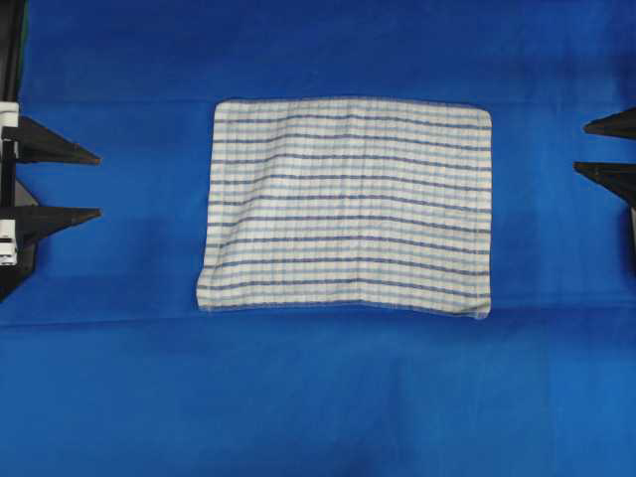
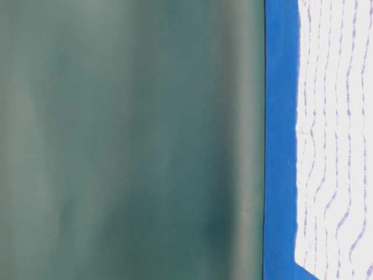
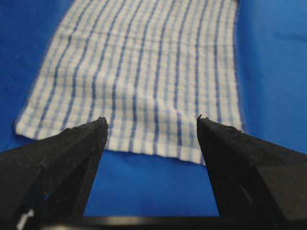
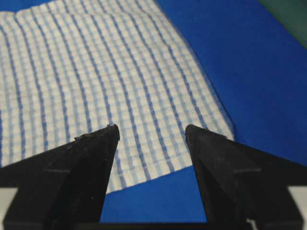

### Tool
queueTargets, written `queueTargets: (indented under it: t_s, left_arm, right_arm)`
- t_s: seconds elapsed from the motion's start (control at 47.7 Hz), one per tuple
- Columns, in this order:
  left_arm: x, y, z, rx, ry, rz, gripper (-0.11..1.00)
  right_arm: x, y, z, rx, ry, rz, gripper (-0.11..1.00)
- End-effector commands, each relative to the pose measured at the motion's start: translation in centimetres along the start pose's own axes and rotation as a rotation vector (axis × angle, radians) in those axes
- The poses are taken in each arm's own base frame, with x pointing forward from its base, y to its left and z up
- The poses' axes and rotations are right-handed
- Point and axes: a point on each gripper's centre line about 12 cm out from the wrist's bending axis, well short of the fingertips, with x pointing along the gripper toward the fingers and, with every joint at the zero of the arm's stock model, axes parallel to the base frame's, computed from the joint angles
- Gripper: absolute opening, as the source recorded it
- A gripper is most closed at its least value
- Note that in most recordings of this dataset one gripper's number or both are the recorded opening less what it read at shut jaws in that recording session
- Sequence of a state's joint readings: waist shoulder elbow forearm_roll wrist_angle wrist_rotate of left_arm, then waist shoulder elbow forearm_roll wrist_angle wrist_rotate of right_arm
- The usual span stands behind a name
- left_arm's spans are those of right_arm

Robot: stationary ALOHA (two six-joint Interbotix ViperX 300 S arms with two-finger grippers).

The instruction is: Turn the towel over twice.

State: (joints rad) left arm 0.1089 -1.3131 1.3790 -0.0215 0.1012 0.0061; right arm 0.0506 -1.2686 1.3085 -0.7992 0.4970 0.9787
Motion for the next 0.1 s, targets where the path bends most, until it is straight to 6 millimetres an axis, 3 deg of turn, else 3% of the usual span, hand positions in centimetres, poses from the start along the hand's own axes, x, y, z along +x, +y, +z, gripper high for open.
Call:
queueTargets:
  t_s: [0.0,0.084]
  left_arm:
    - [0.05,0.01,0.51,0.0,-0.012,0.001,0.7]
    - [0.03,0.01,0.53,0.0,-0.014,0.001,0.7]
  right_arm:
    - [0.01,0.14,0.56,0.0,-0.009,0.003,0.62]
    - [0.02,0.11,0.49,-0.004,-0.008,0.001,0.62]
